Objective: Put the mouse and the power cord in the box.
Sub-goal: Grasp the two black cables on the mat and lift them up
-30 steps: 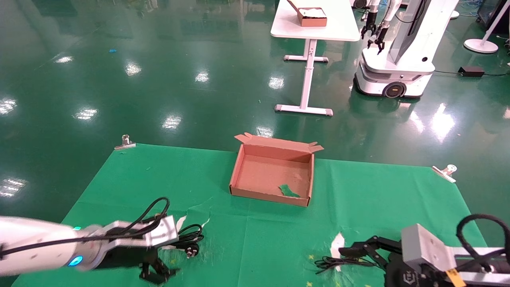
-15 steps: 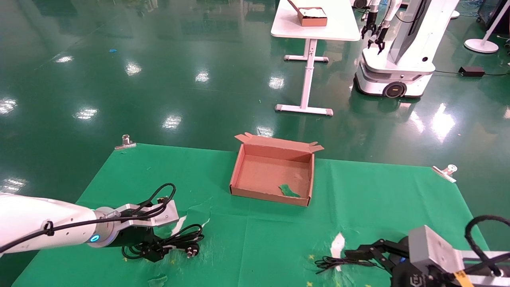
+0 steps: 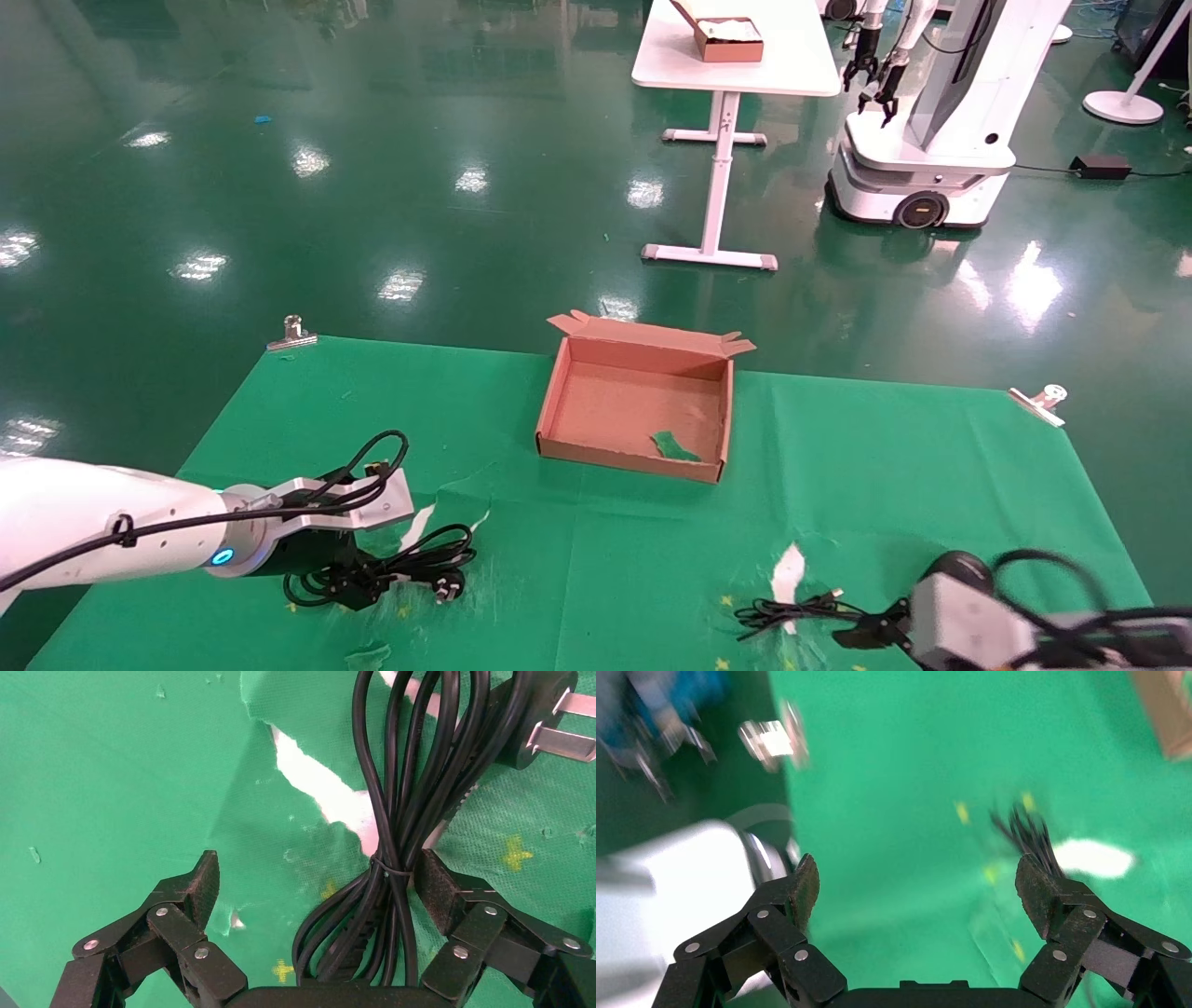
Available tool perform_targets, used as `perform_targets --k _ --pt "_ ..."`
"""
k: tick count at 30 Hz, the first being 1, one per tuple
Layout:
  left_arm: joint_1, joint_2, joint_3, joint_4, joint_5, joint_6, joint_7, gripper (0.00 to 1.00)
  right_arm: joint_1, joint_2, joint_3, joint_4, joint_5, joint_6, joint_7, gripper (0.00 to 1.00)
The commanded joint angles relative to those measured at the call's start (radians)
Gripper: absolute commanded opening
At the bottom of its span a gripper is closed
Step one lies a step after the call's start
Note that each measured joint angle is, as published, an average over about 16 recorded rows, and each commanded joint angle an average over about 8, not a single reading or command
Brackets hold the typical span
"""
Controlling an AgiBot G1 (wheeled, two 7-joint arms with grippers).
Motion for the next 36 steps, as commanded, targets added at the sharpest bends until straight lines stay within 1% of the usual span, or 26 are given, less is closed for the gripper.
perform_targets --k 1,4,6,11,17,23,24,27,28,31,32,35,36 --pt "-0.002 0.001 0.0 0.006 -0.003 -0.002 0.006 1.0 0.04 -0.015 -0.037 0.016 -0.098 -0.007 0.038 1.0" --pt "-0.003 0.003 -0.001 0.011 -0.004 -0.003 0.01 1.0 0.119 -0.087 -0.089 -0.031 -0.223 -0.021 0.032 1.0" --pt "-0.004 0.003 -0.001 0.014 -0.005 -0.003 0.012 1.0 0.168 -0.142 -0.121 -0.08 -0.295 -0.025 0.01 1.0" --pt "-0.005 0.004 -0.001 0.018 -0.007 -0.004 0.016 1.0 0.273 -0.284 -0.189 -0.271 -0.424 -0.014 -0.084 1.0" --pt "-0.006 0.005 -0.001 0.021 -0.008 -0.004 0.018 1.0 0.36 -0.425 -0.234 -0.547 -0.495 0.033 -0.217 1.0" --pt "-0.006 0.005 -0.001 0.022 -0.008 -0.004 0.019 1.0 0.413 -0.528 -0.252 -0.782 -0.526 0.107 -0.33 1.0" --pt "-0.006 0.005 -0.001 0.022 -0.008 -0.004 0.019 0.93 0.419 -0.541 -0.254 -0.813 -0.53 0.12 -0.345 1.0" --pt "-0.006 0.005 -0.001 0.023 -0.008 -0.005 0.02 0.56 0.433 -0.577 -0.26 -0.891 -0.541 0.153 -0.382 1.0" --pt "-0.006 0.005 -0.001 0.023 -0.008 -0.005 0.02 0.43 0.437 -0.586 -0.262 -0.912 -0.545 0.162 -0.392 0.92" --pt "-0.006 0.005 -0.001 0.024 -0.008 -0.005 0.02 0.06 0.445 -0.605 -0.268 -0.949 -0.554 0.179 -0.411 0.54" --pt "-0.006 0.005 -0.001 0.024 -0.008 -0.005 0.02 0.0 0.447 -0.608 -0.269 -0.955 -0.556 0.182 -0.413 0.42" --pt "-0.006 0.005 -0.002 0.024 -0.009 -0.005 0.02 0.0 0.448 -0.611 -0.27 -0.96 -0.558 0.185 -0.414 0.04" --pt "-0.006 0.005 -0.002 0.024 -0.009 -0.005 0.02 0.0 0.447 -0.609 -0.269 -0.956 -0.557 0.184 -0.412 0.0"
